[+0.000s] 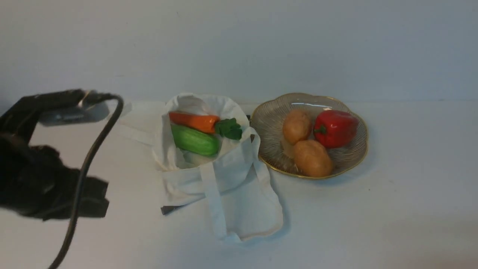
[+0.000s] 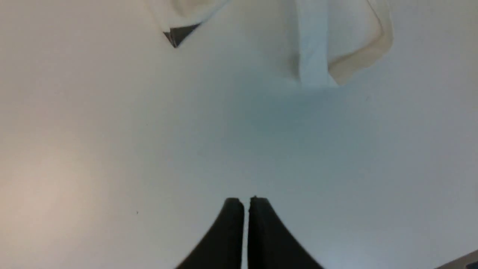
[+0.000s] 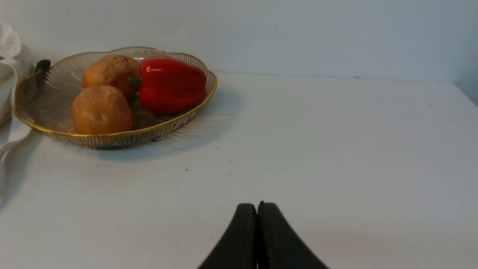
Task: Take vegetables from cloth bag on white table place on plate.
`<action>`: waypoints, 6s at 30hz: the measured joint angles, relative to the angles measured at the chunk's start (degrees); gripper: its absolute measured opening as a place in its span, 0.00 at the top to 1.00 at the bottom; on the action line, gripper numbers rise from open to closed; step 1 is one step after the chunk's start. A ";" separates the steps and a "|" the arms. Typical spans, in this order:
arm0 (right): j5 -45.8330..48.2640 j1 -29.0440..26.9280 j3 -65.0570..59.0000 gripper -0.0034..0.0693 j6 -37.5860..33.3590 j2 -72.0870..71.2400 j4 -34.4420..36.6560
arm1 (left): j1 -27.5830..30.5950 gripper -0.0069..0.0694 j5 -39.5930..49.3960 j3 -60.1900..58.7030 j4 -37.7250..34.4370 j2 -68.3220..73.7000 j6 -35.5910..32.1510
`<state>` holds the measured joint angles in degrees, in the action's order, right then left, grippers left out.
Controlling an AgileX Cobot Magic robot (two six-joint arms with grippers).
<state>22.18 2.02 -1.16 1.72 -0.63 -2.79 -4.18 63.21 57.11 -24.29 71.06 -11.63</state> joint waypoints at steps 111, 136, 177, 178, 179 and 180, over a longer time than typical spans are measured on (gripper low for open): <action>0.00 0.00 0.00 0.97 0.00 0.00 0.00 | -23.22 0.54 -45.99 38.91 -45.81 50.35 -36.25; 0.00 0.00 0.00 0.97 0.00 0.00 0.00 | -23.35 0.37 -28.97 38.80 -31.20 43.11 -34.83; 0.00 0.00 0.00 0.97 0.00 0.00 0.00 | -23.35 0.92 -44.42 -39.01 -1.75 -45.34 -4.74; 0.00 0.00 0.00 0.97 0.00 0.00 0.00 | -23.35 0.92 -44.02 -40.72 -1.94 -45.94 -4.74; 0.00 0.00 0.00 0.97 0.00 0.00 0.00 | -23.35 0.92 -43.81 -41.60 -1.94 -46.00 -4.74; 0.00 0.00 0.00 0.97 0.00 0.00 0.00 | -23.35 0.92 -43.62 -42.53 -2.05 -46.00 -4.74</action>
<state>22.18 2.02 -1.16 1.72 -0.63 -2.79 -27.52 19.59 14.58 -26.35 25.06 -16.38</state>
